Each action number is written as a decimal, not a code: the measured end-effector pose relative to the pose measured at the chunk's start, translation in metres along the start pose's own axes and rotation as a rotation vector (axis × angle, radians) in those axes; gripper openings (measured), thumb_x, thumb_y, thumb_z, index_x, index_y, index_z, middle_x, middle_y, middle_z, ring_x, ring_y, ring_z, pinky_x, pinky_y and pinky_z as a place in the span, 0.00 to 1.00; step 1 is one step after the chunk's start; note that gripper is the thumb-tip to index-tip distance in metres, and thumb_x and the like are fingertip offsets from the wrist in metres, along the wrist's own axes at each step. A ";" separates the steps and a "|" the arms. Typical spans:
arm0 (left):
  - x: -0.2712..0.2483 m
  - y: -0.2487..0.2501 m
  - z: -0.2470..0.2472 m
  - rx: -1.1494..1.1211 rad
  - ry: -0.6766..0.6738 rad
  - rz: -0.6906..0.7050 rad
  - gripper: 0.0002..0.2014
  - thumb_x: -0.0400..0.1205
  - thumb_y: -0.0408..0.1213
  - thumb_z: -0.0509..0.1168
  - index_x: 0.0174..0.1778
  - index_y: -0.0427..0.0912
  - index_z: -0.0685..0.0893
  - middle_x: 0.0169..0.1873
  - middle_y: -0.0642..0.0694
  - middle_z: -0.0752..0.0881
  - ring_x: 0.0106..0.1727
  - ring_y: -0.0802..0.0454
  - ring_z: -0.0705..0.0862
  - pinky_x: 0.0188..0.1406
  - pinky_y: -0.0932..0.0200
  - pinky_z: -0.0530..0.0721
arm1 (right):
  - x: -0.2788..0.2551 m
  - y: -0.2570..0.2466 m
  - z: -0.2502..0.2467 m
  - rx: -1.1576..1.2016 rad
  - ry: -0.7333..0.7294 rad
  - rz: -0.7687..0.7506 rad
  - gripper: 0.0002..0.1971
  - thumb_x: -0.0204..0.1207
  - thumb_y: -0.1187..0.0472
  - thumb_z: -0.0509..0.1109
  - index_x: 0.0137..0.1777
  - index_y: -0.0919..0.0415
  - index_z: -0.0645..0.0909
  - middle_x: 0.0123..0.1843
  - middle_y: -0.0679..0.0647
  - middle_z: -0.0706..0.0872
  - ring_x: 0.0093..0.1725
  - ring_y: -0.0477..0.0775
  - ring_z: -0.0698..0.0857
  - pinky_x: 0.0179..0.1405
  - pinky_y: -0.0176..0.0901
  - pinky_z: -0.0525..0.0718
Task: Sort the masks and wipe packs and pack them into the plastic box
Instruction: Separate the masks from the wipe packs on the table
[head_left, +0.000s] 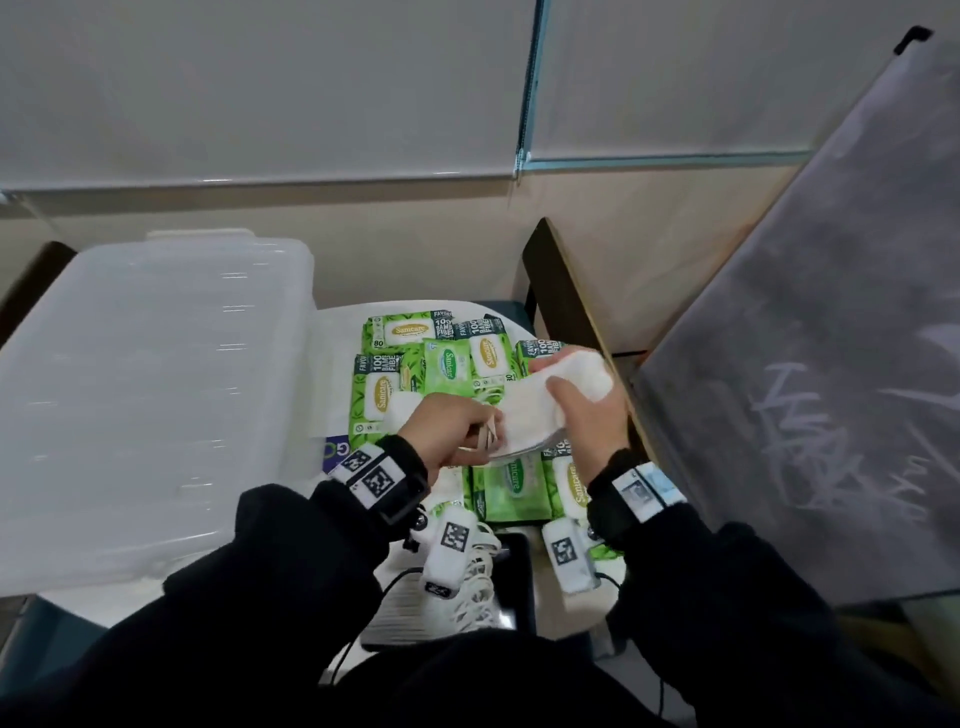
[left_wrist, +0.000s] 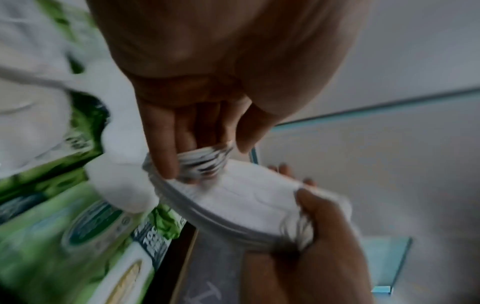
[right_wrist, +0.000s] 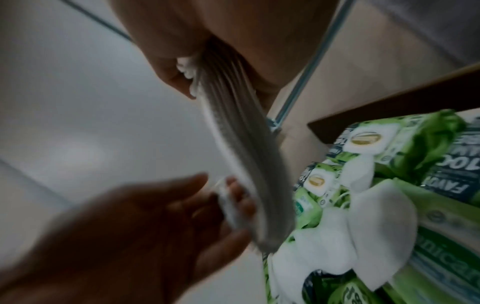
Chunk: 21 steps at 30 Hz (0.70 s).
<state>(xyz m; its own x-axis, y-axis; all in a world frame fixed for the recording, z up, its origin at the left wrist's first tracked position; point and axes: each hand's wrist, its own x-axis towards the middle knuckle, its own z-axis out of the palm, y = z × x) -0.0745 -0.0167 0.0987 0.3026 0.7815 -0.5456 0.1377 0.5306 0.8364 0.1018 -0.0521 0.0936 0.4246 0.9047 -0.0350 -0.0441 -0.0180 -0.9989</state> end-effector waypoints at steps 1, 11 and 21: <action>0.002 0.003 0.006 0.194 -0.003 0.086 0.05 0.79 0.30 0.69 0.37 0.34 0.85 0.34 0.31 0.85 0.31 0.44 0.84 0.42 0.47 0.88 | -0.003 0.000 0.003 -0.017 -0.035 -0.024 0.14 0.72 0.78 0.67 0.54 0.67 0.86 0.54 0.54 0.93 0.60 0.54 0.90 0.62 0.50 0.87; -0.005 0.016 0.010 1.278 -0.020 0.454 0.05 0.77 0.48 0.74 0.37 0.54 0.91 0.35 0.57 0.89 0.40 0.56 0.85 0.41 0.54 0.84 | 0.011 0.019 -0.018 0.592 -0.104 0.467 0.10 0.84 0.72 0.63 0.53 0.62 0.86 0.60 0.68 0.90 0.60 0.63 0.90 0.69 0.62 0.84; -0.010 -0.018 -0.007 0.384 -0.243 0.005 0.32 0.67 0.32 0.83 0.68 0.47 0.84 0.54 0.38 0.93 0.54 0.39 0.90 0.53 0.45 0.84 | 0.005 0.021 -0.021 0.606 -0.476 0.544 0.09 0.83 0.71 0.65 0.59 0.62 0.82 0.64 0.68 0.89 0.65 0.64 0.89 0.67 0.61 0.85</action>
<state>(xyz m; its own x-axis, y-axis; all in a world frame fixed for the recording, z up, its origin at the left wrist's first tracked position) -0.0870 -0.0316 0.0890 0.5104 0.6597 -0.5516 0.4616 0.3311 0.8230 0.1222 -0.0567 0.0718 -0.2002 0.9185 -0.3409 -0.6471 -0.3853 -0.6579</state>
